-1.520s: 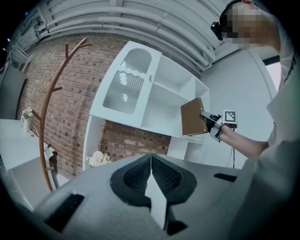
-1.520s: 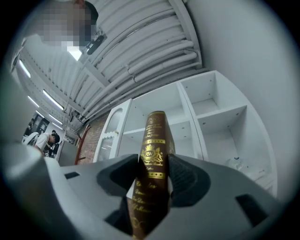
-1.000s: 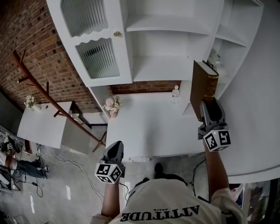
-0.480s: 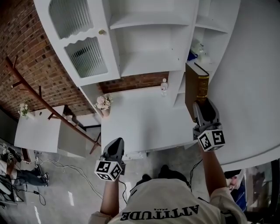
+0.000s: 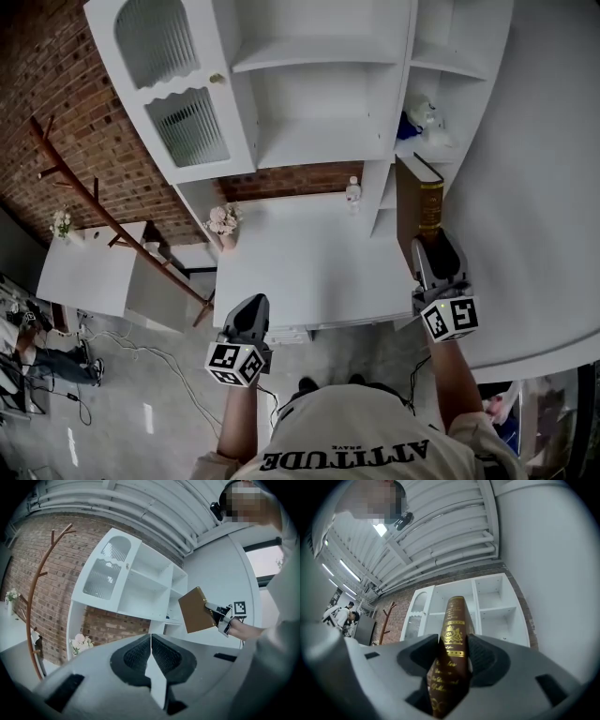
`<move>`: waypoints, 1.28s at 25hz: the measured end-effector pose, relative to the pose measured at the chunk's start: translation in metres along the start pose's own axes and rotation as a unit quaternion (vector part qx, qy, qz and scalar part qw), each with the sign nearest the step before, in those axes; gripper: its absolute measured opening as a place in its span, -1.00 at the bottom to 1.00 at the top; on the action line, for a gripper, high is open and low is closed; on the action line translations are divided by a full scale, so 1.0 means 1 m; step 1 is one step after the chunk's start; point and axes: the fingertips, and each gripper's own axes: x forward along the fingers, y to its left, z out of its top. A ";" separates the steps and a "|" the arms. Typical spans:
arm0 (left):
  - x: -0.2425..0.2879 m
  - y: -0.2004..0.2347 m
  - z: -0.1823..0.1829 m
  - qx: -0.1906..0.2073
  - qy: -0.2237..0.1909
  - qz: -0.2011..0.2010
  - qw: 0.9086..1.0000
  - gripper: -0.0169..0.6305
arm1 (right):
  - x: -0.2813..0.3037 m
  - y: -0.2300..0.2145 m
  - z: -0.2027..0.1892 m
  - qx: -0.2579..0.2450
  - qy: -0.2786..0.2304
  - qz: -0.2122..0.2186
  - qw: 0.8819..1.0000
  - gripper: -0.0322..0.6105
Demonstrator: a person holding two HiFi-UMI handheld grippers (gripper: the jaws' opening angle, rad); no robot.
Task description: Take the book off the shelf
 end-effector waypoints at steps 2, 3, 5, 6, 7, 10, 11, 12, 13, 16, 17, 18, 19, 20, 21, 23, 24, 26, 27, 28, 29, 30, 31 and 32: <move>0.003 -0.007 0.000 0.001 0.000 0.004 1.000 -0.87 | -0.003 -0.004 0.002 0.000 -0.004 0.005 1.000 -0.25; 0.005 -0.011 0.000 0.001 -0.001 0.006 1.000 -0.87 | -0.005 -0.007 0.002 -0.001 -0.004 0.006 1.000 -0.25; 0.008 -0.015 0.001 0.001 -0.002 0.010 1.000 -0.87 | -0.008 -0.011 0.000 -0.001 -0.002 0.008 1.000 -0.25; 0.009 -0.017 0.002 0.002 -0.003 0.012 1.000 -0.87 | -0.009 -0.014 -0.002 0.000 0.000 0.009 1.000 -0.25; 0.011 -0.018 0.003 0.004 -0.005 0.014 1.000 -0.87 | -0.010 -0.016 -0.005 0.001 0.002 0.011 1.000 -0.25; 0.017 -0.021 0.009 0.012 -0.009 0.016 1.000 -0.87 | -0.011 -0.023 -0.011 0.005 0.005 0.011 1.000 -0.25; 0.019 -0.022 0.010 0.013 -0.010 0.016 1.000 -0.87 | -0.011 -0.025 -0.013 0.006 0.005 0.010 1.000 -0.25; 0.021 -0.023 0.012 0.015 -0.012 0.016 1.000 -0.87 | -0.011 -0.027 -0.013 0.007 0.005 0.010 1.000 -0.25; 0.023 -0.024 0.013 0.017 -0.013 0.015 1.000 -0.87 | -0.010 -0.029 -0.014 0.007 0.005 0.010 1.000 -0.25; 0.027 -0.025 0.015 0.020 -0.014 0.015 1.000 -0.87 | -0.006 -0.033 -0.013 0.008 0.001 0.010 1.000 -0.25; 0.029 -0.025 0.016 0.021 -0.014 0.015 1.000 -0.87 | -0.004 -0.034 -0.012 0.008 -0.001 0.010 1.000 -0.25; 0.029 -0.024 0.017 0.021 -0.014 0.015 1.000 -0.87 | -0.002 -0.034 -0.011 0.007 -0.002 0.011 1.000 -0.25; 0.030 -0.023 0.017 0.022 -0.014 0.016 1.000 -0.87 | 0.000 -0.033 -0.010 0.005 -0.003 0.013 1.000 -0.25; 0.030 -0.022 0.018 0.023 -0.015 0.016 1.000 -0.87 | 0.002 -0.033 -0.009 0.005 -0.005 0.014 1.000 -0.25; 0.030 -0.021 0.019 0.023 -0.016 0.017 0.999 -0.87 | 0.003 -0.032 -0.009 0.005 -0.006 0.014 1.000 -0.25; 0.029 -0.019 0.020 0.025 -0.016 0.019 0.999 -0.87 | 0.005 -0.032 -0.009 0.008 -0.008 0.014 1.000 -0.25; 0.029 -0.018 0.021 0.025 -0.017 0.020 0.999 -0.87 | 0.006 -0.032 -0.009 0.009 -0.009 0.014 1.000 -0.25; 0.029 -0.016 0.021 0.026 -0.016 0.022 0.999 -0.87 | 0.007 -0.032 -0.009 0.009 -0.009 0.014 1.000 -0.25; 0.029 -0.016 0.021 0.026 -0.017 0.023 0.999 -0.87 | 0.007 -0.032 -0.009 0.008 -0.010 0.014 1.000 -0.25; 0.029 -0.015 0.022 0.027 -0.018 0.023 0.999 -0.87 | 0.007 -0.033 -0.010 0.008 -0.010 0.014 1.000 -0.25; 0.029 -0.014 0.022 0.027 -0.018 0.023 0.999 -0.87 | 0.008 -0.033 -0.010 0.008 -0.010 0.014 1.000 -0.25; 0.030 -0.014 0.022 0.028 -0.019 0.024 0.999 -0.87 | 0.008 -0.033 -0.011 0.008 -0.010 0.013 1.000 -0.25; 0.030 -0.014 0.023 0.028 -0.020 0.024 0.999 -0.87 | 0.008 -0.034 -0.011 0.008 -0.010 0.013 1.000 -0.25; 0.030 -0.013 0.023 0.028 -0.021 0.024 0.999 -0.87 | 0.009 -0.034 -0.011 0.007 -0.010 0.013 1.000 -0.25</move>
